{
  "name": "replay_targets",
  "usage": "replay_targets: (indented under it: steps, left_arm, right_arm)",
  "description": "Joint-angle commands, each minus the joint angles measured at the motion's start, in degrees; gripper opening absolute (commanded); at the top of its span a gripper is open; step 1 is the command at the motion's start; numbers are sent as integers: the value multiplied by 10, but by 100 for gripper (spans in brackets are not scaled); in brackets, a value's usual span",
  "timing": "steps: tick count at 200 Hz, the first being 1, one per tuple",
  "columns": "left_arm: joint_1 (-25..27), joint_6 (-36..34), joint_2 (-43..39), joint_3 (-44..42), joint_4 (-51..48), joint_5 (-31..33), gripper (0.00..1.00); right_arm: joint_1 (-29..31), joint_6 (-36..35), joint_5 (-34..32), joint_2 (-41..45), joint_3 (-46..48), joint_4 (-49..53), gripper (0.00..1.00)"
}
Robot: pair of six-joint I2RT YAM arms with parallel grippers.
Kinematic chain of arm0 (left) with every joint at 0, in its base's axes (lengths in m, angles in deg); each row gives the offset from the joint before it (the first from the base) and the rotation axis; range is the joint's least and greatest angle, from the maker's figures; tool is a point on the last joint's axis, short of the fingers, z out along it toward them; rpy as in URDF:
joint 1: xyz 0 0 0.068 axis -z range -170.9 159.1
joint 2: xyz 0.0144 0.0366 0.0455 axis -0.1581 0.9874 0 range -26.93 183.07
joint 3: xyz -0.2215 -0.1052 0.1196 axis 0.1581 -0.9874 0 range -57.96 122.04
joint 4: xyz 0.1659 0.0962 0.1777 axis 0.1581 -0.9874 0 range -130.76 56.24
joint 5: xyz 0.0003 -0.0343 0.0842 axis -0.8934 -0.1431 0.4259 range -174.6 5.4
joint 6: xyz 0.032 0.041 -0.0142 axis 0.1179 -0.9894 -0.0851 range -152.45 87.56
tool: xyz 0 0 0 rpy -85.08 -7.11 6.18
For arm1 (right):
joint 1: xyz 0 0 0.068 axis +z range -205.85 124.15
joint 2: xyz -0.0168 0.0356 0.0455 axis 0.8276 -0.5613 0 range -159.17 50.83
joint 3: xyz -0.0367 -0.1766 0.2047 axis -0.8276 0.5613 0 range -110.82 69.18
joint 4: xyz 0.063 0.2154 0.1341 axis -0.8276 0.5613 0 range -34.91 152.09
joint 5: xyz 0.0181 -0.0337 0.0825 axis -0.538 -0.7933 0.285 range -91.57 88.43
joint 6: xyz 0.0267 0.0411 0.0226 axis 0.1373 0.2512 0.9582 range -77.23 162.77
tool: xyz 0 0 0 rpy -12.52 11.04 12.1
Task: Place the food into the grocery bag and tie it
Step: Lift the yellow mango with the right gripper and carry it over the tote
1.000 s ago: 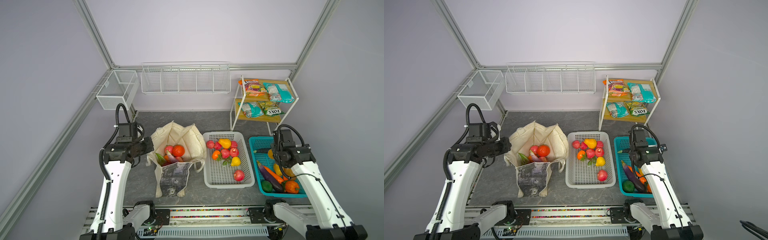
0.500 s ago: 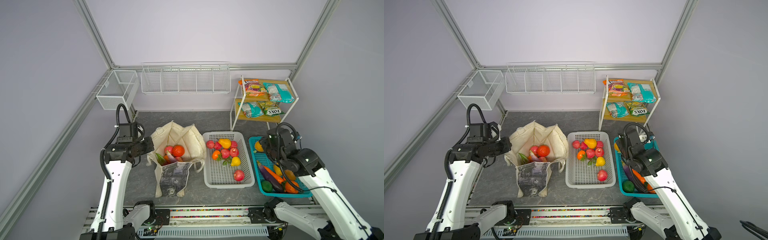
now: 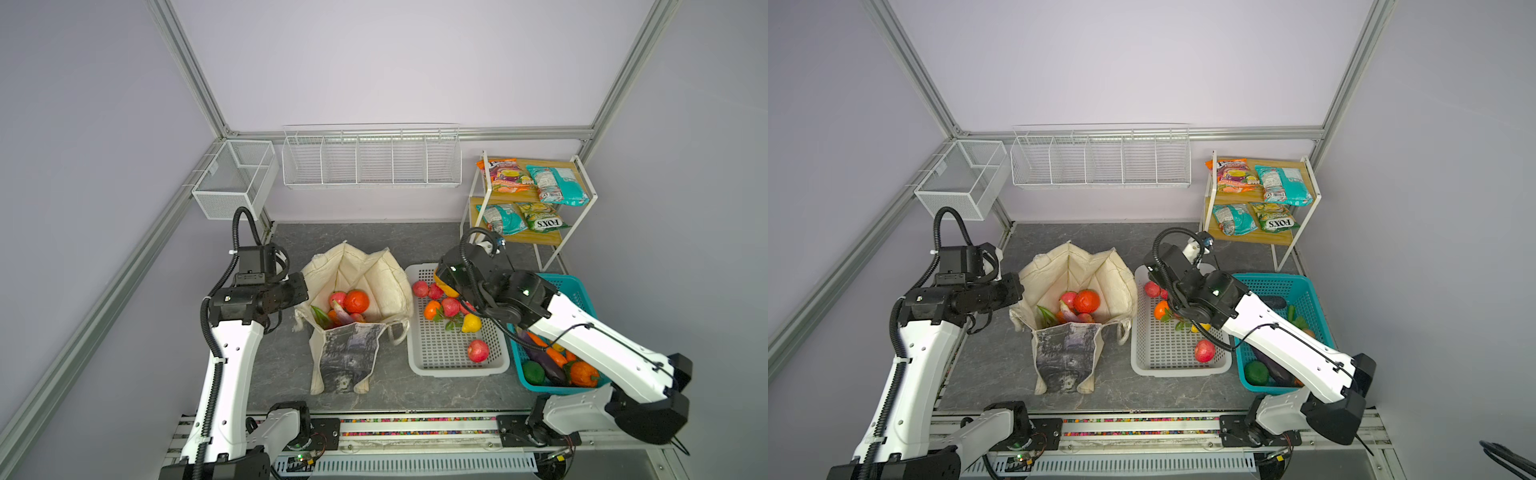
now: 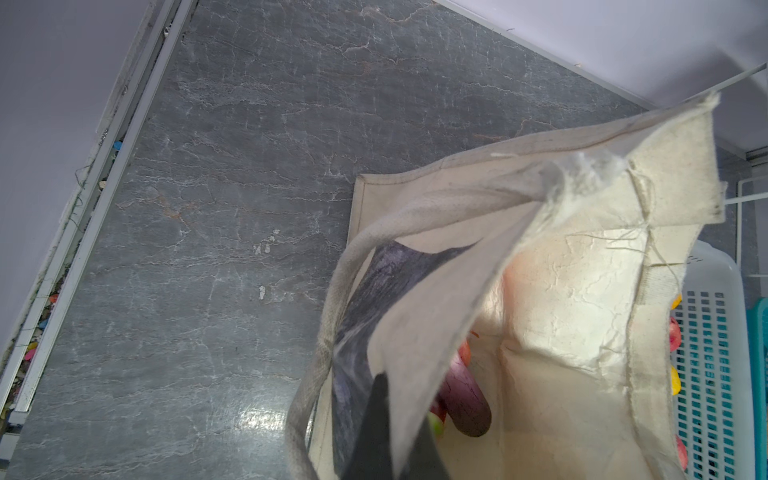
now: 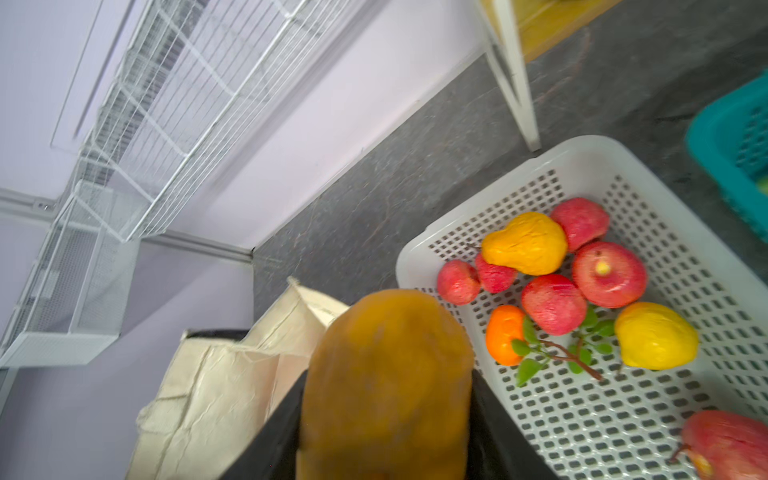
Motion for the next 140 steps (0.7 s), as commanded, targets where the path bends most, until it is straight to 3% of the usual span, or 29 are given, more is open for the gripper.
replay_targets:
  steps: [1, 65, 140]
  left_arm:
    - [-2, 1, -4, -7, 19, -4, 0]
    - [-2, -2, -6, -7, 24, -11, 0]
    - [-3, -2, -5, -19, 37, -22, 0]
  right_arm:
    - [17, -54, 8, -35, -31, -56, 49]
    - [47, -121, 101, -160, -140, -93, 49]
    - [62, -142, 240, -280, -225, -110, 51]
